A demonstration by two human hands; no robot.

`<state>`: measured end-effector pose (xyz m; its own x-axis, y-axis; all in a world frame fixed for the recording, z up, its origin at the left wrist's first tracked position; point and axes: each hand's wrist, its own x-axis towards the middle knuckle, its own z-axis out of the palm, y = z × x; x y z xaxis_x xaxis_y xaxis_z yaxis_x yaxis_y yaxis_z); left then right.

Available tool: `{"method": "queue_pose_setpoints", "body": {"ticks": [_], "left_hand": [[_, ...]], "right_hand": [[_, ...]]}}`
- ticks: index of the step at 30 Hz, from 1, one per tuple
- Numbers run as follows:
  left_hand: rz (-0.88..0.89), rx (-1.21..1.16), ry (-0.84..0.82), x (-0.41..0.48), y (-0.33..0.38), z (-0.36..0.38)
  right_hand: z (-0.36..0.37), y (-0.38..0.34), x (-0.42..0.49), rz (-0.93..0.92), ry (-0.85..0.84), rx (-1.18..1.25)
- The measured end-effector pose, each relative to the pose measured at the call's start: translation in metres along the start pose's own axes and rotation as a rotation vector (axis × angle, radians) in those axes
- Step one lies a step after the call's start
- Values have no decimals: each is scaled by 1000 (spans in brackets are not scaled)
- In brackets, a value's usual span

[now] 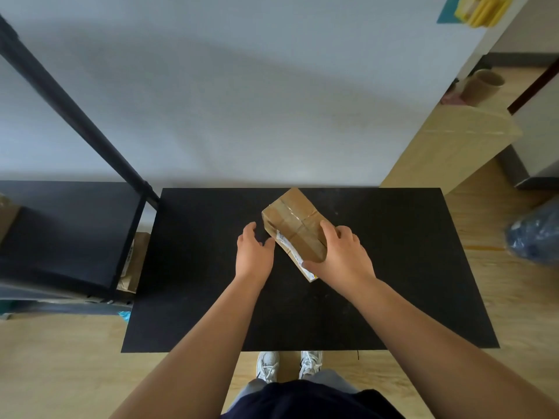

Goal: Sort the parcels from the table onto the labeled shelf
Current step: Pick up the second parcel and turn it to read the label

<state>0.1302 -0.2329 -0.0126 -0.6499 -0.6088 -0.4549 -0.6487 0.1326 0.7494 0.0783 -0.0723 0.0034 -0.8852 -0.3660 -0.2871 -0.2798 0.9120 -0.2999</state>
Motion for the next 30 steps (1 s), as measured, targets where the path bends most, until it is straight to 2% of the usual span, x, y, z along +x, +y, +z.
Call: {"method": "queue_pose_setpoints", "body": {"ticks": [7,14,18,27,30], "left_hand": [[-30,77,-90,-9,-15,4],[-18,86,-148,-8,-22,6],[35,94,-125,-9,-22,10],[177,246,-158,-16,-19,20],[234,288,-111,-15,-16,18]], "right_hand": [[-8,0,-2,155,-61,291],[3,4,-7,280,-223,760],[11,6,-4,310,-275,794],[17,21,6,340,-224,647],[21,21,6,364,-215,639]]}}
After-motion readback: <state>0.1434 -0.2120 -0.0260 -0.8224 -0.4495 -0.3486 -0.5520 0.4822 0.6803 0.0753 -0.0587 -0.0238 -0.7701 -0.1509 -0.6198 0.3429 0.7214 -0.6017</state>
